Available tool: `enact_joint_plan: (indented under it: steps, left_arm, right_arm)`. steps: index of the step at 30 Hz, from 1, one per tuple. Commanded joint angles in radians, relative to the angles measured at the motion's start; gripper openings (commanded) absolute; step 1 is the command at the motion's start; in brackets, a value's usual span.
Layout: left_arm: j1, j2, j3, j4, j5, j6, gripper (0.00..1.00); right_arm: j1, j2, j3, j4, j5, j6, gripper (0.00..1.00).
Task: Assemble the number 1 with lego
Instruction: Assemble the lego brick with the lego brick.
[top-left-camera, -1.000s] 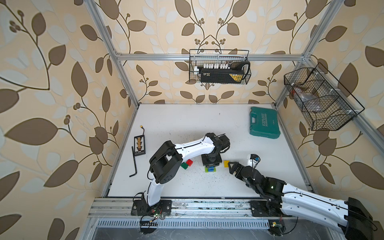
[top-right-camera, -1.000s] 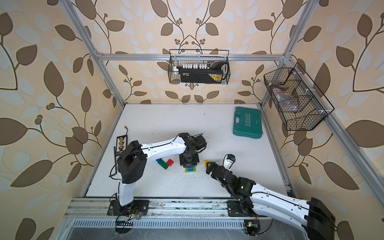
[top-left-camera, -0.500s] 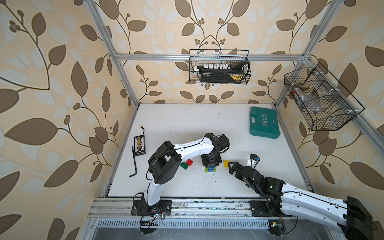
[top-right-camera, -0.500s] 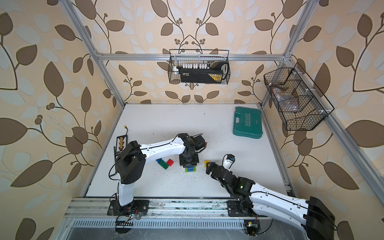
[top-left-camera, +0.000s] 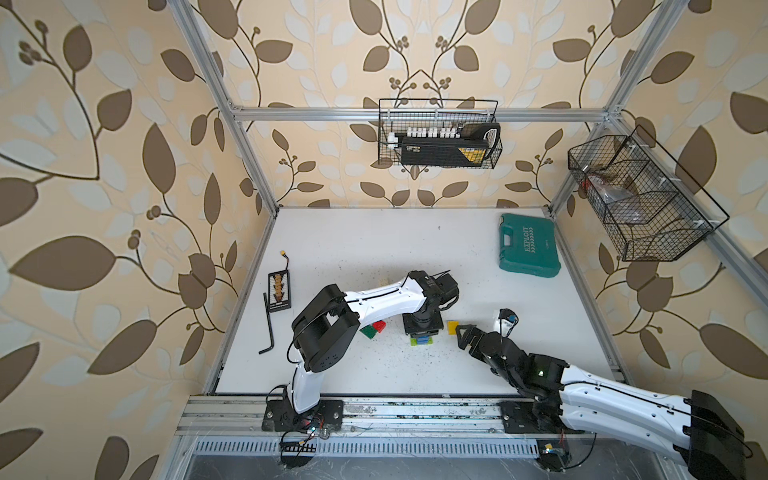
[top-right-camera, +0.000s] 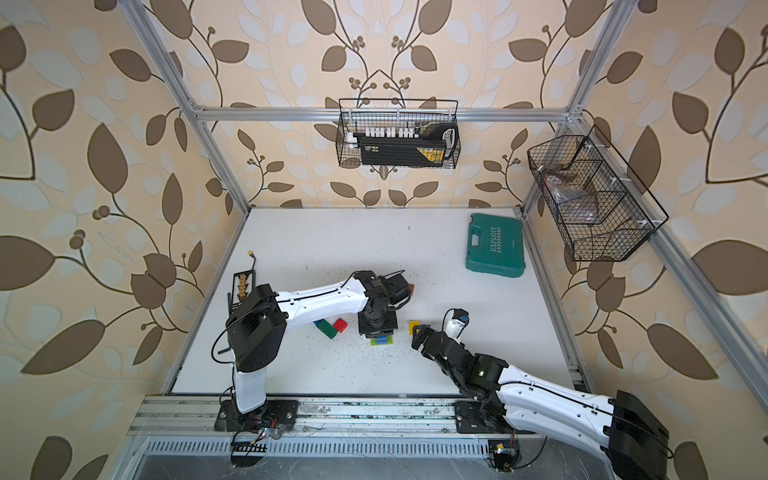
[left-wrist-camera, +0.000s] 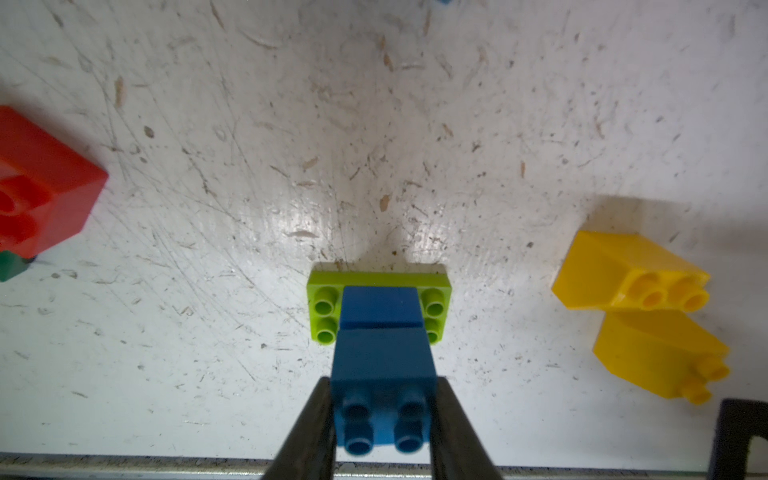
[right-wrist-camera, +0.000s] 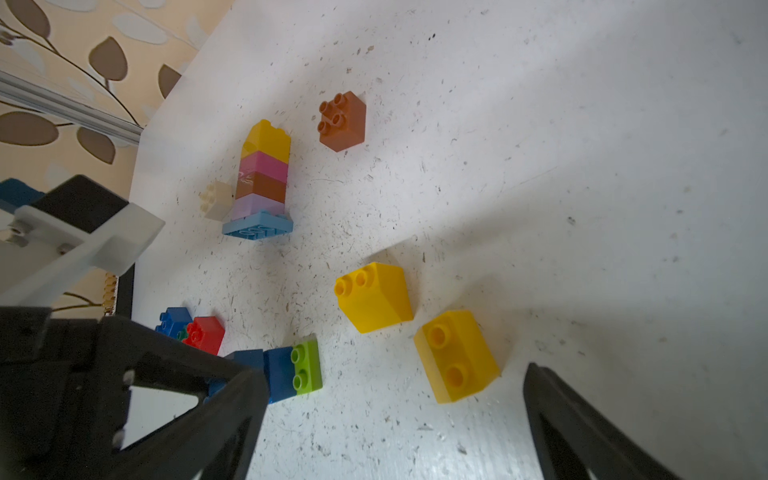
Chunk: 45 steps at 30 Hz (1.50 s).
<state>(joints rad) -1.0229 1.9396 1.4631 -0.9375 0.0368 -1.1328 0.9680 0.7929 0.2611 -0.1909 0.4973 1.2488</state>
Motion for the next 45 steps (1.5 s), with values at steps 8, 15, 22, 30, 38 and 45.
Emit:
enact_joint_plan:
  steps: [8,15,22,30,38,45]
  left_arm:
    - [-0.018,0.032,-0.113,0.065,0.013,-0.002,0.14]
    - [-0.017,0.039,-0.13,0.091,0.022,0.008,0.14]
    - [-0.017,0.036,-0.14,0.103,0.022,0.008,0.15]
    - [-0.016,0.056,-0.116,0.085,0.02,0.013,0.14]
    - [0.015,0.058,-0.121,0.077,0.035,0.035,0.09]
    - [0.063,0.068,-0.131,0.075,0.109,0.102,0.04]
  right_arm:
    - [-0.004,0.026,0.026,-0.019,0.002,0.012,0.99]
    - [-0.004,0.053,0.039,-0.019,0.0,0.01,0.99]
    - [-0.004,0.057,0.041,-0.025,-0.003,0.01,0.99]
    - [-0.003,0.049,0.034,-0.016,0.0,0.009,0.99]
    - [-0.006,0.03,0.026,-0.016,0.0,0.009,0.99]
    - [-0.009,0.0,0.009,-0.013,0.0,0.01,0.99]
